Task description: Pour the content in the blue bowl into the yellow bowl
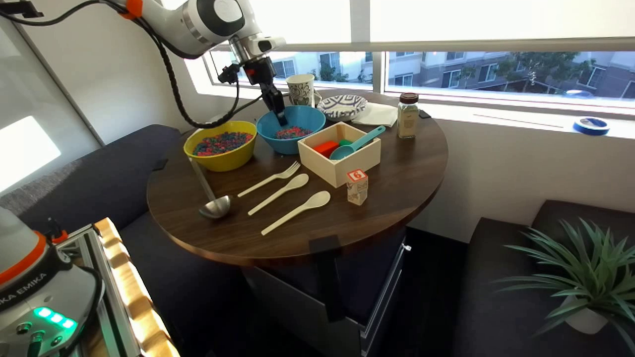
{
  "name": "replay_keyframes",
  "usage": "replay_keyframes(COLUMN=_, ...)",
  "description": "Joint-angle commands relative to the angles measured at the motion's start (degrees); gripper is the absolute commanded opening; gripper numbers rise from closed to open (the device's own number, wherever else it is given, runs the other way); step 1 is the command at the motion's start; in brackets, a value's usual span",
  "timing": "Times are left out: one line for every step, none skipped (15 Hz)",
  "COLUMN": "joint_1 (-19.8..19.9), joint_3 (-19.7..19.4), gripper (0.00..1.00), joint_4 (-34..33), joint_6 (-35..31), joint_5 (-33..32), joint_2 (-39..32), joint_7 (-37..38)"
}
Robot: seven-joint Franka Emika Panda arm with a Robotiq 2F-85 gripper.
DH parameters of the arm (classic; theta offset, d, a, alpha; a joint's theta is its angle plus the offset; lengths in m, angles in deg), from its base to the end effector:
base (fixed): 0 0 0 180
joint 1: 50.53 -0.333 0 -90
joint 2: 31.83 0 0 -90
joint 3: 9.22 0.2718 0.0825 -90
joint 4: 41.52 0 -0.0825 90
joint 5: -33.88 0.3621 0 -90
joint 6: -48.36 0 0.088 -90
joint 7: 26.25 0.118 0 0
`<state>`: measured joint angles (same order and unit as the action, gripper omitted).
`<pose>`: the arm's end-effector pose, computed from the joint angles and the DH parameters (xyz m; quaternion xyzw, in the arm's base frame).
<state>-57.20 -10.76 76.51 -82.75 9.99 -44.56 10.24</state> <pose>0.5578 0.0376 0.2907 0.9782 -0.1334 0.0591 0.1479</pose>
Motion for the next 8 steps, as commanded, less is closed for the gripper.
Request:
replay_keyframes(joint_1=-1.3, joint_3=-0.4, gripper=0.02, joint_4=0.8, joint_6=2.9, joint_5=-2.6, joint_2=2.0, joint_7=3.1)
replay_keyframes(joint_1=-1.3, joint_3=-0.3, gripper=0.01, joint_4=1.0, joint_6=2.8, joint_5=-2.8, joint_2=2.5, joint_7=3.1)
replay_keyframes(joint_1=-1.2, joint_3=-0.1, gripper=0.01, joint_4=1.3, joint_6=2.7, joint_5=-2.7, joint_2=3.0, joint_7=2.7)
replay_keyframes(joint_1=-1.1, joint_3=0.0, gripper=0.01, joint_4=1.5, joint_6=2.5, joint_5=-2.2, joint_2=3.4, joint_7=2.4)
replay_keyframes(joint_1=-1.2, joint_3=0.1, gripper=0.01, joint_4=1.8, joint_6=2.4, joint_5=-2.6, joint_2=4.0, joint_7=2.8)
replay_keyframes(joint_1=-1.3, joint_3=0.0, gripper=0.01, joint_4=2.1, joint_6=2.5, joint_5=-3.4, joint_2=4.4, joint_7=3.7)
replay_keyframes(joint_1=-1.2, joint_3=0.2, gripper=0.01, joint_4=2.4, joint_6=2.6, joint_5=-2.9, joint_2=5.0, joint_7=3.2)
replay_keyframes(joint_1=-1.2, joint_3=0.2, gripper=0.01, joint_4=2.7, joint_6=2.3, joint_5=-3.4, joint_2=5.6, joint_7=3.8)
